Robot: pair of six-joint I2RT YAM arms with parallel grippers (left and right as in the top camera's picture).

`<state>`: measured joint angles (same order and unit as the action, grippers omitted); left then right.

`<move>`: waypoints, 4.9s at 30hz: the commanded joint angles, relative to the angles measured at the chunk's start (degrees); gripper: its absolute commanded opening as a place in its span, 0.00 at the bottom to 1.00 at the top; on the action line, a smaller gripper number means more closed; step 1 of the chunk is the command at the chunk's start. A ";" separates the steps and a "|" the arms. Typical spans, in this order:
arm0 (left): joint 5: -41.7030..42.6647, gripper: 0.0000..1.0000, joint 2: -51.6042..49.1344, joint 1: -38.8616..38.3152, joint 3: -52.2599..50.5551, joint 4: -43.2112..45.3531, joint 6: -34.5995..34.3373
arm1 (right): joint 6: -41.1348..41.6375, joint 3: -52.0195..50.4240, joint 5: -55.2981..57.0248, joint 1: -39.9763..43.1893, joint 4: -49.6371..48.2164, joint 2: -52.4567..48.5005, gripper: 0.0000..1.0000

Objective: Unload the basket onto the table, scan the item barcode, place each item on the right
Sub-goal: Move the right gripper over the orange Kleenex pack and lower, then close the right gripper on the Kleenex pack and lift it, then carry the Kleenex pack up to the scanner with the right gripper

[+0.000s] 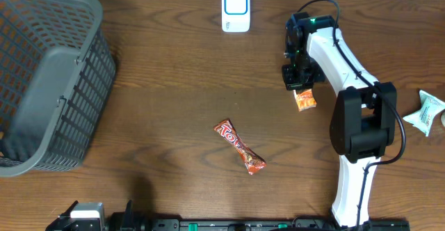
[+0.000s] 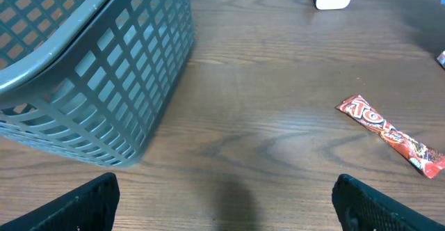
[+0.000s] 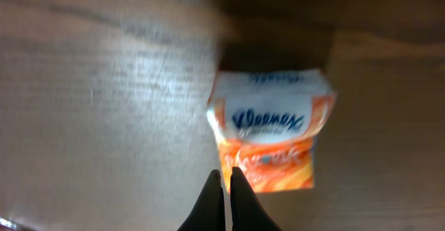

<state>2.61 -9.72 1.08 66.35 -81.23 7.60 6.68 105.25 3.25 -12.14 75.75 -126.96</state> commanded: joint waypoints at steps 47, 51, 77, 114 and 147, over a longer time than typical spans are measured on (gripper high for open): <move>-0.70 0.98 0.24 0.24 0.20 -0.13 0.74 | 26.84 -6.40 15.98 1.70 -11.89 1.79 0.01; -0.70 0.98 0.24 0.24 0.20 -0.13 0.74 | 28.30 -9.57 17.81 1.77 -13.90 1.77 0.01; -0.70 0.98 0.24 0.24 0.20 -0.13 0.74 | 6.69 2.49 -4.79 0.66 -2.58 3.74 0.99; -0.70 0.98 0.24 0.24 0.20 -0.13 0.74 | 8.90 -22.25 4.57 1.66 -15.91 4.04 0.68; -0.70 0.98 0.24 0.24 0.20 -0.13 0.74 | -1.73 -13.25 -40.68 1.16 10.05 4.09 0.46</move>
<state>2.61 -9.74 1.08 66.35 -81.23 7.60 7.97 91.13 -31.20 -10.48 84.49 -122.54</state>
